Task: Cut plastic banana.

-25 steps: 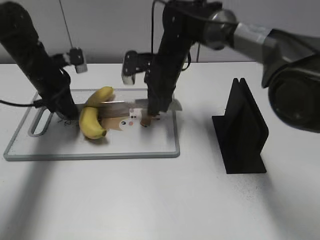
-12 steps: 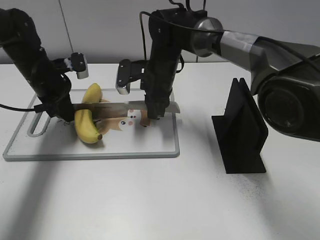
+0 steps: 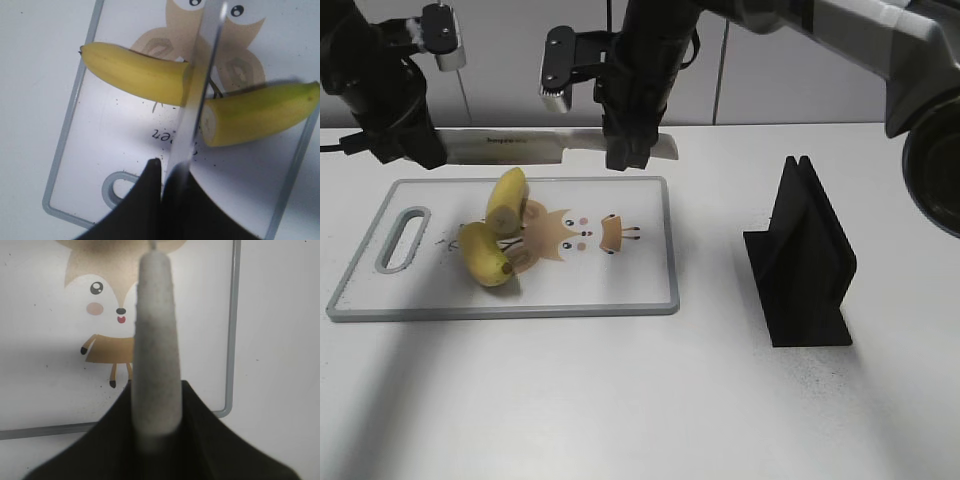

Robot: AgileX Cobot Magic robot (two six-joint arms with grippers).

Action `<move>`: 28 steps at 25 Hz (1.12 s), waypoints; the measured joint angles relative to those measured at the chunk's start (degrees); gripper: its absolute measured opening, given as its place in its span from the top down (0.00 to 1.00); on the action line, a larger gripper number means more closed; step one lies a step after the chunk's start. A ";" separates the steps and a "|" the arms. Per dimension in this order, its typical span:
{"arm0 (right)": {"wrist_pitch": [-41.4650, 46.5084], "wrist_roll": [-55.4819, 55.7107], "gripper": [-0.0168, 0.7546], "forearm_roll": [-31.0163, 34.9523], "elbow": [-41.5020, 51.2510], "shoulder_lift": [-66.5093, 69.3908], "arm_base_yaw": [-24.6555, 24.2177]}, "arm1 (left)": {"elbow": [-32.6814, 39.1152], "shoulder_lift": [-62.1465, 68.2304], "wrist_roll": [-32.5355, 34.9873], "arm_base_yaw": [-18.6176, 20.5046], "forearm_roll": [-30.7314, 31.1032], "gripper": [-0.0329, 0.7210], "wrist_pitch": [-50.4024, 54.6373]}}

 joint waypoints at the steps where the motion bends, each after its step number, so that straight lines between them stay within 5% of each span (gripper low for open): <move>1: 0.00 -0.26 0.77 0.00 0.00 -0.07 0.00 | 0.00 -0.06 -0.05 0.00 -0.02 0.92 0.15; 11: 0.24 -2.25 0.77 0.10 0.00 -0.07 0.00 | 0.00 -0.06 -0.63 0.00 -0.51 0.88 1.27; 13: 1.10 -2.30 0.77 -0.23 0.05 -0.07 -0.08 | 0.00 -0.12 -1.51 0.25 -1.29 0.73 0.83; 17: 1.62 -2.64 0.77 -0.90 0.16 -0.07 -0.23 | 0.00 -0.34 -3.20 0.50 -4.45 0.25 -2.37; 19: 1.62 -2.73 0.77 -0.97 0.16 -0.07 -0.28 | 0.00 -1.25 -5.47 0.50 -4.95 0.12 -5.01; 23: 1.66 -2.46 0.77 -0.76 0.16 -0.07 -0.28 | -1.49 -3.52 -10.85 0.63 -5.03 0.08 -6.14; 28: 1.86 1.89 0.77 0.42 0.35 -2.15 -0.28 | -4.97 -6.12 -27.11 1.75 -1.87 0.09 -4.77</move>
